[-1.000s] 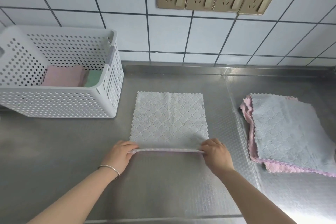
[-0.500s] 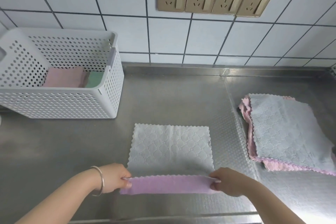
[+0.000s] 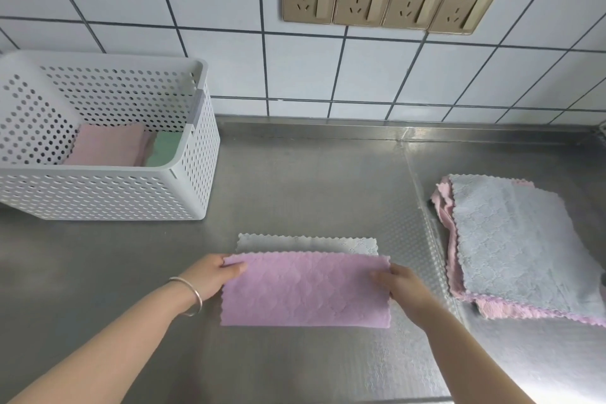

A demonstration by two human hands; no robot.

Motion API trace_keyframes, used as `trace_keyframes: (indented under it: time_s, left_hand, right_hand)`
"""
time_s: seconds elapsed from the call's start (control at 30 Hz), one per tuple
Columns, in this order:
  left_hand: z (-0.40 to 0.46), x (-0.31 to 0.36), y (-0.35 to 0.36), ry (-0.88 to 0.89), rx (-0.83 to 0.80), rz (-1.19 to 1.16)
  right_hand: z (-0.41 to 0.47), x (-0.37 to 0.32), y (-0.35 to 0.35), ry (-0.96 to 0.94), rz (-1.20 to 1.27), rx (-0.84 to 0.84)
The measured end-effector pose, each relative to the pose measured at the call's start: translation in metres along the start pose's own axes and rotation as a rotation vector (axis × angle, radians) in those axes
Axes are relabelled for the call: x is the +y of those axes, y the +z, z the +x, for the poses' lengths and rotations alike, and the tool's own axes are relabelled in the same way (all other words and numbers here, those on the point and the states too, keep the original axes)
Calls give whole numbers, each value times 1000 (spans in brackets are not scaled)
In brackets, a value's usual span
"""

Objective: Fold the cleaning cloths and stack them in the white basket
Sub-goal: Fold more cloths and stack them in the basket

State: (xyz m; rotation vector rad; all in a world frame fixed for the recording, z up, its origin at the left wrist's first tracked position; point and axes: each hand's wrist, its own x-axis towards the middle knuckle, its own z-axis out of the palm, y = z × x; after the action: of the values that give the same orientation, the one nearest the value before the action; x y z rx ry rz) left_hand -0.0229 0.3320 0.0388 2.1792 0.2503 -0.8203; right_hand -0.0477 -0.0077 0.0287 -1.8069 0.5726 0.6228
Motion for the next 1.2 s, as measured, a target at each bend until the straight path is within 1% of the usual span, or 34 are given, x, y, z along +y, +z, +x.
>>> trace_keyframes:
  time_s: [0.07, 0.13, 0.27, 0.37, 0.53, 0.67, 0.77, 0.83, 0.97, 1.2]
  left_hand:
    - [11, 4, 5, -27, 48, -52]
    - [21, 7, 9, -65, 83, -96]
    - [36, 10, 15, -66, 139, -155]
    - [42, 9, 17, -62, 189, -153]
    - [50, 4, 23, -116, 275, -170]
    - [56, -2, 28, -161, 321, -171]
    - [60, -5, 31, -165, 351, -178]
    - [61, -5, 32, -171, 362, -147]
    - [65, -3, 34, -202, 367, -4]
    - [68, 0, 36, -206, 394, 87]
  right_hand:
    - [9, -1, 4, 45, 142, 43]
    - [17, -3, 8, 62, 175, 109]
    - [27, -8, 12, 47, 88, 190]
    - [33, -9, 15, 23, -9, 221]
    - [39, -8, 20, 24, -213, 290]
    - [42, -7, 24, 24, -261, 372]
    - [42, -8, 26, 41, -279, 401]
    - [43, -8, 26, 49, -276, 413]
    - [43, -10, 26, 50, -307, 417]
    - [45, -14, 30, 83, -294, 432]
